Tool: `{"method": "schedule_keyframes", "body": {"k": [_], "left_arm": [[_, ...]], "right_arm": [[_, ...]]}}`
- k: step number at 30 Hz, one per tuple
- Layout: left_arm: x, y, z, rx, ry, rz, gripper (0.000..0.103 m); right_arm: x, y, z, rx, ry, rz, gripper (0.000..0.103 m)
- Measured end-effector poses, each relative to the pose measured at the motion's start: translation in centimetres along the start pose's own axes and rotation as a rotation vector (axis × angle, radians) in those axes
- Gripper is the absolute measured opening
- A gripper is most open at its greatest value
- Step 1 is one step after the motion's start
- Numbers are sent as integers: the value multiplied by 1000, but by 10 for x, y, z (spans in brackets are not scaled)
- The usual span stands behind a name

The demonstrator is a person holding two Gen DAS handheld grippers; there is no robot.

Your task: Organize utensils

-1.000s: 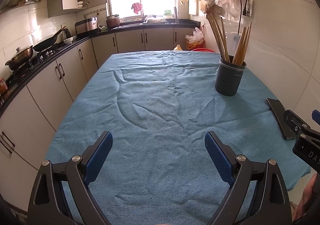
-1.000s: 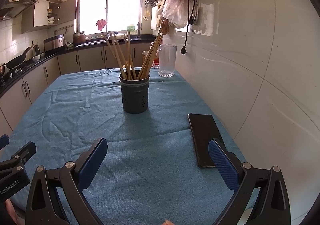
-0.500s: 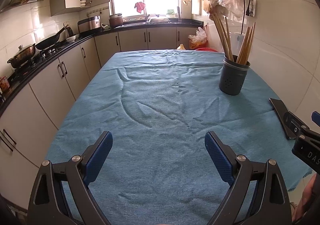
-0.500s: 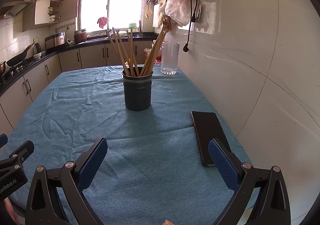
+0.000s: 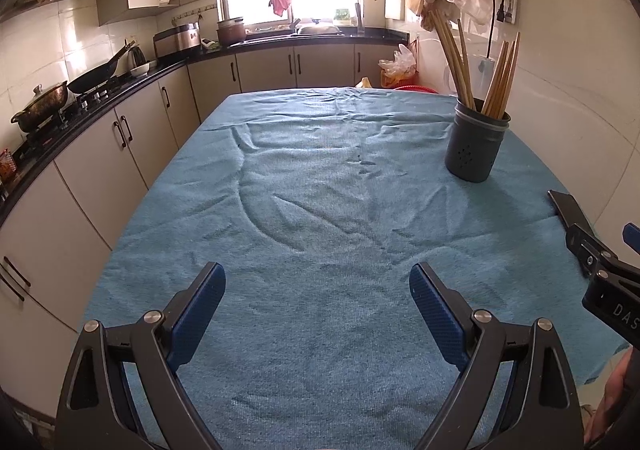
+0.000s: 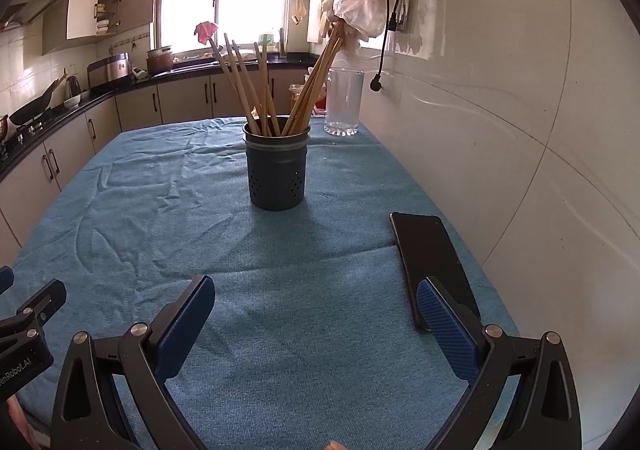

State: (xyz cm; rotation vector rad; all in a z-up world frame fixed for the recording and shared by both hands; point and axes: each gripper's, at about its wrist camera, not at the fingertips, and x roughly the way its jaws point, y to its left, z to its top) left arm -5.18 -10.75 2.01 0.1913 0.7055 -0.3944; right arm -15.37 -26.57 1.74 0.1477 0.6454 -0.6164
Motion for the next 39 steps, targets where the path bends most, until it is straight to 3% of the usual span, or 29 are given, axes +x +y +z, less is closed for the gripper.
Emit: {"method": "schedule_keyframes", "body": {"k": [39], "left_arm": [[-34, -2, -4, -2, -67, -7, 92]], "right_arm": [[-23, -6, -3, 7, -46, 0, 103]]}}
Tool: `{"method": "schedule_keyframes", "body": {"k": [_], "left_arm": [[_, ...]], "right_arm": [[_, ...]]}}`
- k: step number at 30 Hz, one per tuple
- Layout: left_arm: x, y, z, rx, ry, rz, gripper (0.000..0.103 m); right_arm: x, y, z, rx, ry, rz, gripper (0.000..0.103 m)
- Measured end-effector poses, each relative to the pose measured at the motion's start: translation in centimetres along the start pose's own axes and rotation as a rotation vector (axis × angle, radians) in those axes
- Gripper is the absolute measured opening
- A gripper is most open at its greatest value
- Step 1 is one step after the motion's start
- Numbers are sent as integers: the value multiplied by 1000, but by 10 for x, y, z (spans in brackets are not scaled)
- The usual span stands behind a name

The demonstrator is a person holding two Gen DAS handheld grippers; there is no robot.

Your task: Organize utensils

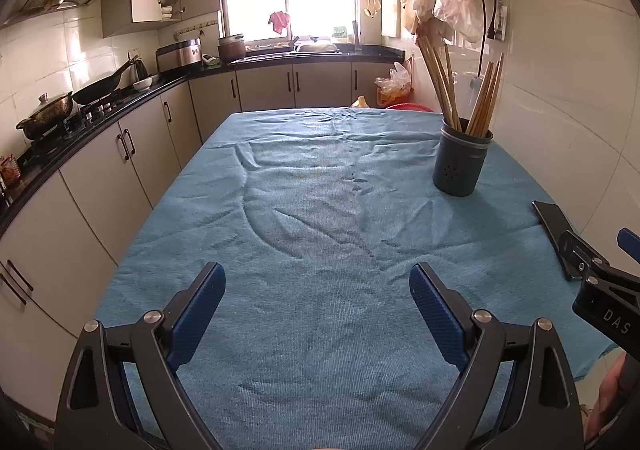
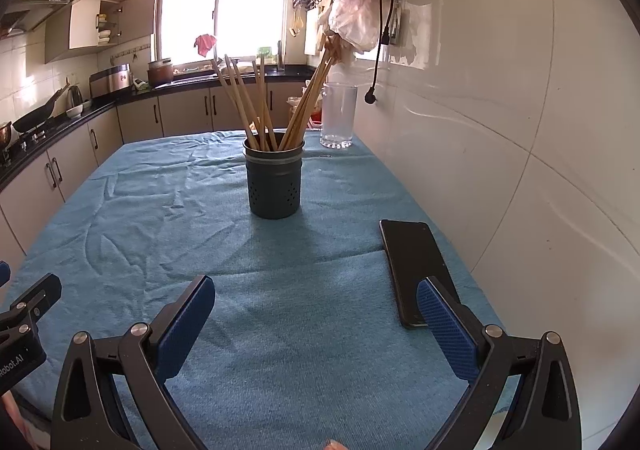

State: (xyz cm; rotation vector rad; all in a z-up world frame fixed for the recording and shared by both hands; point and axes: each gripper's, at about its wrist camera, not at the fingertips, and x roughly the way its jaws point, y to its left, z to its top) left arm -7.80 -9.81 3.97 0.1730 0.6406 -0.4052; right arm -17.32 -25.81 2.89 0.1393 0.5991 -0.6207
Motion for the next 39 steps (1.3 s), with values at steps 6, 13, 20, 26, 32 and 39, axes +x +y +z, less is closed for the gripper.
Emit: {"method": "schedule_keyframes", "body": {"k": [6, 13, 20, 26, 32, 39], "left_arm": [[-3, -1, -1, 1, -6, 0, 92], [-5, -1, 0, -1, -8, 1, 92], [-3, 0, 0, -1, -3, 1, 92], [12, 2, 3, -2, 27, 2, 92], [39, 8, 10, -13, 70, 11, 92], [80, 30, 18, -64, 142, 56, 93]], "right_arm": [[-3, 0, -1, -3, -3, 1, 103], [-4, 0, -1, -3, -3, 3, 102], [1, 1, 1, -2, 7, 4, 103], [16, 3, 4, -10, 31, 8, 103], [45, 10, 10, -24, 75, 18, 103], [92, 30, 23, -67, 144, 61, 103]]}}
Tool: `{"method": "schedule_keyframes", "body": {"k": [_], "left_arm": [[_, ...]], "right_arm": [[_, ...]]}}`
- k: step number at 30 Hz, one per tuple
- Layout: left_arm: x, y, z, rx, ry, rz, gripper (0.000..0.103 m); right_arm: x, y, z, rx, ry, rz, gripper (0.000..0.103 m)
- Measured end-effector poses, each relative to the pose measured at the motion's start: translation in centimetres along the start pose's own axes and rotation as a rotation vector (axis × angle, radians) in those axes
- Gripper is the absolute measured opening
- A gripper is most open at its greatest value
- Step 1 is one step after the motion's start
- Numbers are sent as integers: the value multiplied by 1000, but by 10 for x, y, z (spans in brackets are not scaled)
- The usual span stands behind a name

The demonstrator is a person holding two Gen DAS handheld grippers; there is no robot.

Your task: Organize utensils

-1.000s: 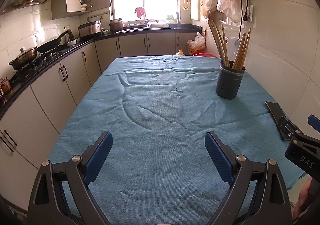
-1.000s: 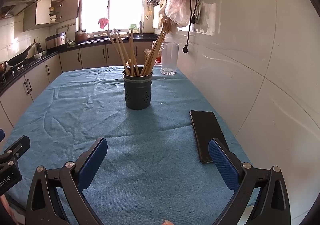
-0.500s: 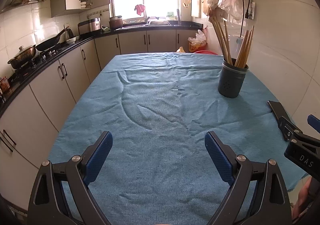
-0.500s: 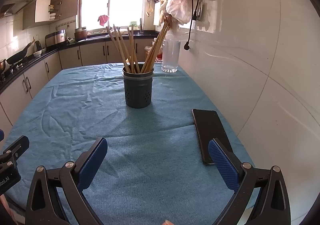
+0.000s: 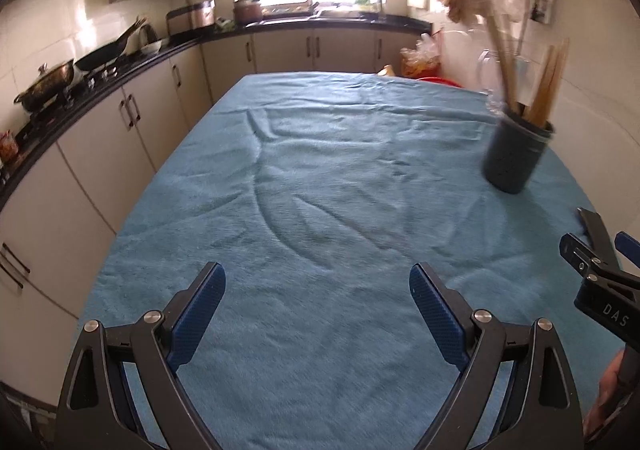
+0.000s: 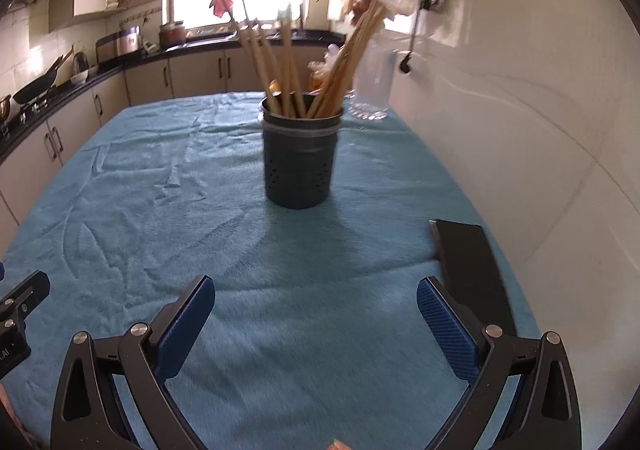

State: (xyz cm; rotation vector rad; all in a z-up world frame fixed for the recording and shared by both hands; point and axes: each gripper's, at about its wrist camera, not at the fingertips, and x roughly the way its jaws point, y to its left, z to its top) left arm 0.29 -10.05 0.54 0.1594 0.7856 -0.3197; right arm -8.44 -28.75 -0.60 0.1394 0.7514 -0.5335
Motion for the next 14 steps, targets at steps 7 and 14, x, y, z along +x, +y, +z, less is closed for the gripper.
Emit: {"method": "schedule_keyframes", "body": {"k": [7, 14], "left_arm": [[32, 39, 7, -79, 59, 86, 93], [61, 63, 11, -105, 96, 122, 93]], "right_arm": [[57, 18, 14, -51, 103, 53, 102], [95, 10, 8, -40, 185, 54, 102]]}}
